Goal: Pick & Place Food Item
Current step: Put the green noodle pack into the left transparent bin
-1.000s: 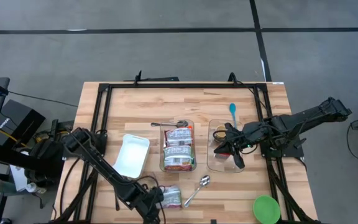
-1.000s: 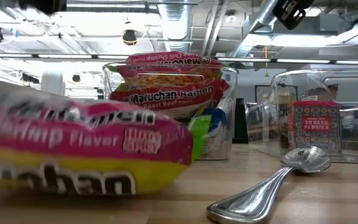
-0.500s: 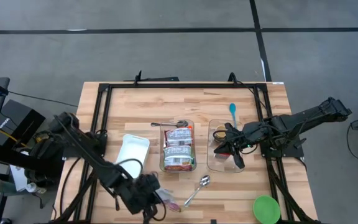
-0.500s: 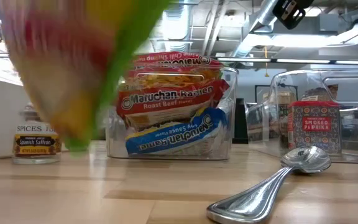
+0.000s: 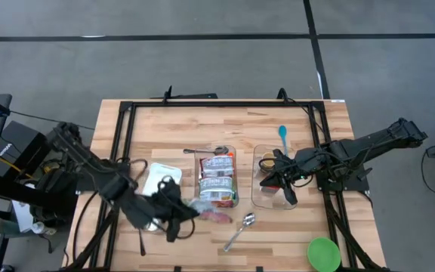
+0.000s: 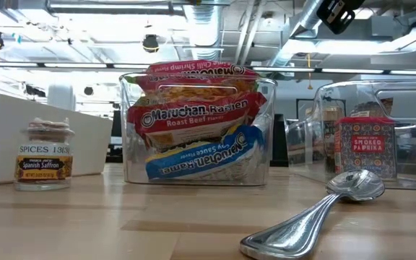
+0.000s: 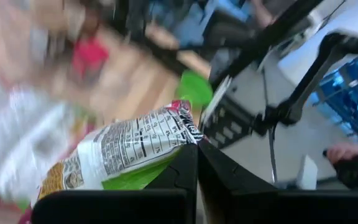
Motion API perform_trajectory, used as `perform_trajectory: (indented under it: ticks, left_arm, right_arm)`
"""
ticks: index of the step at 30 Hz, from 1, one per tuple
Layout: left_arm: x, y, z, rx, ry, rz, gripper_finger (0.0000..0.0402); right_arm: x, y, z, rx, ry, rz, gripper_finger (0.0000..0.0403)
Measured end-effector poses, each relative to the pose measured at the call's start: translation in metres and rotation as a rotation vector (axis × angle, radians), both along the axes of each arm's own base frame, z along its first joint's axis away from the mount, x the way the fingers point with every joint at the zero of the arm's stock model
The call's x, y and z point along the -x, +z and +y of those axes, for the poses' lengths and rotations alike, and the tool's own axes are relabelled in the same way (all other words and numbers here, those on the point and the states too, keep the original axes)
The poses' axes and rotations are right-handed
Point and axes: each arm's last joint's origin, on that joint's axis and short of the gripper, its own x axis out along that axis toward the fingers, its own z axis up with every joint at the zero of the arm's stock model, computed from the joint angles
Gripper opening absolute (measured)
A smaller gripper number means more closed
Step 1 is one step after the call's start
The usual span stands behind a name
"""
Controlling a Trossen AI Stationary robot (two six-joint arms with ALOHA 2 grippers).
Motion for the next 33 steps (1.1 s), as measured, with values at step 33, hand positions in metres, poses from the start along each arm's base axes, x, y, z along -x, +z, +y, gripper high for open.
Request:
perform_trajectory:
  ticks: [33]
  left_arm:
    - [-0.059, -0.005, 0.142, -0.508, 0.038, 0.064, 0.0]
  right_arm:
    - [0.0, 0.0, 0.0, -0.018, -0.01, 0.002, 0.0]
